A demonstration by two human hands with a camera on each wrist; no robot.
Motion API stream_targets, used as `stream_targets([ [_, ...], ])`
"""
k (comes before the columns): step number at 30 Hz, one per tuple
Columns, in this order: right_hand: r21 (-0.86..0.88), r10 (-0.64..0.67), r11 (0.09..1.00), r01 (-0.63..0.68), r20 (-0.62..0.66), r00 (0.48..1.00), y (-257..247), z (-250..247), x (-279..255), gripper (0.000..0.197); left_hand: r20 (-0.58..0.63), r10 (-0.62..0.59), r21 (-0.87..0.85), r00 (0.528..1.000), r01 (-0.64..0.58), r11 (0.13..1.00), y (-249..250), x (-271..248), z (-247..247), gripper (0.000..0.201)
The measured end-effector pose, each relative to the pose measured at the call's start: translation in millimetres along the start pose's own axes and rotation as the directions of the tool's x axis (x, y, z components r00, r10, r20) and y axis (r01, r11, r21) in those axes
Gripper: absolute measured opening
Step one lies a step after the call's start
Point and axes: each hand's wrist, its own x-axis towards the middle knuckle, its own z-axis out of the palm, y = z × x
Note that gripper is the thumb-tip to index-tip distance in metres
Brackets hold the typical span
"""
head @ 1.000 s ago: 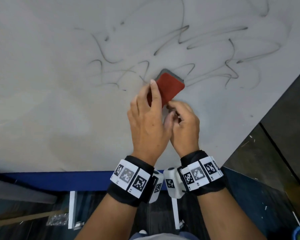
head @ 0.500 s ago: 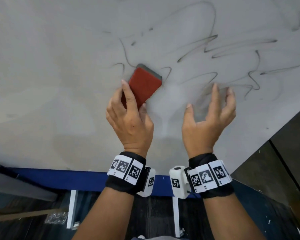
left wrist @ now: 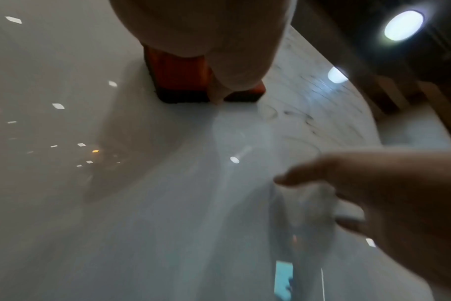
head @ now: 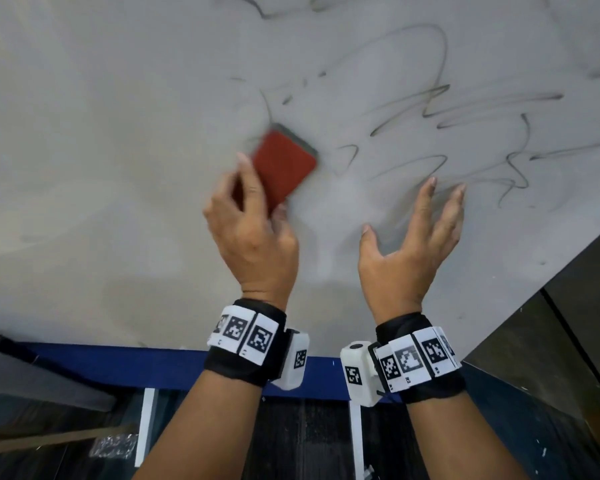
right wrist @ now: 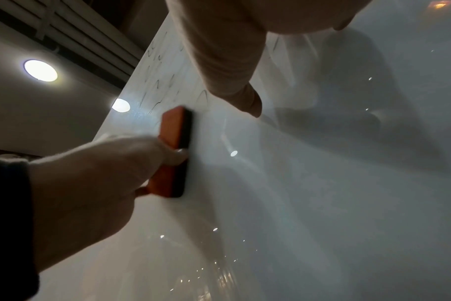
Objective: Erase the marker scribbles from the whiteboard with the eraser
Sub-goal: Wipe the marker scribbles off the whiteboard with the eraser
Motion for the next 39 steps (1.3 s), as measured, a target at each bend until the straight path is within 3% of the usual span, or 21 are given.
stream_targets([
  [2, 0.006, 0.01, 1.0, -0.01, 0.009, 1.0, -7.1, 2.2, -2.4, 0.094, 0.093, 0.205, 0.029, 0.974, -0.209, 0.978, 4.5, -6.8, 1.0, 0.068],
  [4, 0.014, -0.01, 1.0, 0.01, 0.001, 1.0, -13.8, 3.7, -3.4, 0.093, 0.084, 0.229, 0.053, 0.97, -0.234, 0.971, -2.1, 1.3, -1.4, 0.066],
  [6, 0.018, -0.023, 1.0, 0.023, -0.011, 1.0, -17.4, 3.4, -1.5, 0.092, -0.034, 0.025, 0.019, 0.999, -0.024, 1.0, -10.2, 17.3, -5.4, 0.068],
  [8, 0.008, -0.016, 1.0, 0.016, -0.003, 1.0, -18.5, 2.6, 1.1, 0.094, -0.139, -0.184, -0.066, 0.973, 0.176, 0.982, -13.6, 32.8, -9.1, 0.072],
  [10, -0.018, -0.016, 1.0, 0.016, 0.02, 1.0, -18.3, 2.4, 1.5, 0.095, -0.138, -0.219, -0.068, 0.966, 0.211, 0.975, -9.3, 34.8, -8.7, 0.073],
  [12, -0.03, -0.024, 0.999, 0.025, 0.025, 0.999, -18.5, 3.3, 0.9, 0.096, -0.066, -0.066, -0.013, 0.996, 0.066, 0.998, 0.8, 24.2, -4.6, 0.071],
  [14, -0.037, -0.029, 0.999, 0.03, 0.025, 0.999, -18.5, 3.0, 0.5, 0.095, 0.033, 0.128, 0.036, 0.991, -0.129, 0.991, 8.5, 8.6, 0.5, 0.068],
  [16, -0.045, -0.036, 0.998, 0.037, 0.024, 0.999, -17.8, 1.8, 0.5, 0.094, 0.059, 0.186, 0.053, 0.981, -0.189, 0.981, 6.4, 6.6, 2.3, 0.067],
  [19, -0.067, -0.036, 0.997, 0.037, 0.012, 0.999, -11.7, -4.0, 0.9, 0.092, -0.063, -0.015, -0.006, 0.998, 0.015, 1.0, -1.6, 21.9, 0.7, 0.07],
  [21, -0.059, -0.007, 0.998, 0.007, -0.01, 1.0, -6.2, -8.8, 3.6, 0.092, -0.144, -0.161, -0.052, 0.976, 0.155, 0.986, -4.0, 33.1, -2.2, 0.073],
  [22, -0.063, 0.005, 0.998, -0.007, -0.023, 1.0, -2.5, -12.6, 6.7, 0.093, -0.145, -0.173, -0.053, 0.974, 0.167, 0.985, -0.4, 35.0, -2.0, 0.073],
  [26, -0.039, -0.038, 0.999, 0.036, -0.048, 0.998, -7.2, -20.2, 21.3, 0.092, 0.002, 0.103, 0.024, 0.995, -0.103, 0.994, 23.0, 19.3, 3.9, 0.071],
  [28, -0.022, -0.104, 0.994, 0.103, -0.045, 0.994, -20.1, -19.8, 27.6, 0.09, 0.03, 0.153, 0.033, 0.988, -0.154, 0.988, 25.7, 16.9, 5.8, 0.071],
  [30, -0.019, -0.173, 0.985, 0.173, -0.034, 0.984, -33.3, -18.2, 36.0, 0.091, -0.043, 0.034, -0.012, 0.998, -0.035, 0.999, 23.4, 27.3, 4.0, 0.071],
  [33, -0.047, -0.214, 0.976, 0.214, 0.001, 0.977, -43.2, -18.0, 45.5, 0.095, -0.157, -0.179, -0.105, 0.971, 0.164, 0.981, 21.4, 47.4, -1.1, 0.074],
  [34, -0.056, -0.216, 0.975, 0.217, 0.014, 0.976, -44.5, -18.0, 46.9, 0.097, -0.156, -0.165, -0.093, 0.974, 0.152, 0.984, 22.3, 49.1, -1.9, 0.074],
  [36, -0.082, -0.214, 0.973, 0.216, 0.032, 0.976, -45.2, -17.3, 46.4, 0.098, -0.075, 0.023, -0.019, 0.997, -0.024, 1.0, 26.1, 42.0, -1.7, 0.072],
  [38, -0.1, -0.216, 0.971, 0.218, 0.034, 0.976, -45.6, -15.8, 46.0, 0.099, 0.033, 0.247, 0.054, 0.968, -0.248, 0.967, 26.6, 30.2, 0.6, 0.072],
  [39, -0.103, -0.215, 0.971, 0.217, 0.035, 0.976, -46.5, -15.0, 45.6, 0.099, 0.058, 0.298, 0.074, 0.953, -0.302, 0.951, 24.2, 28.7, 1.1, 0.073],
])
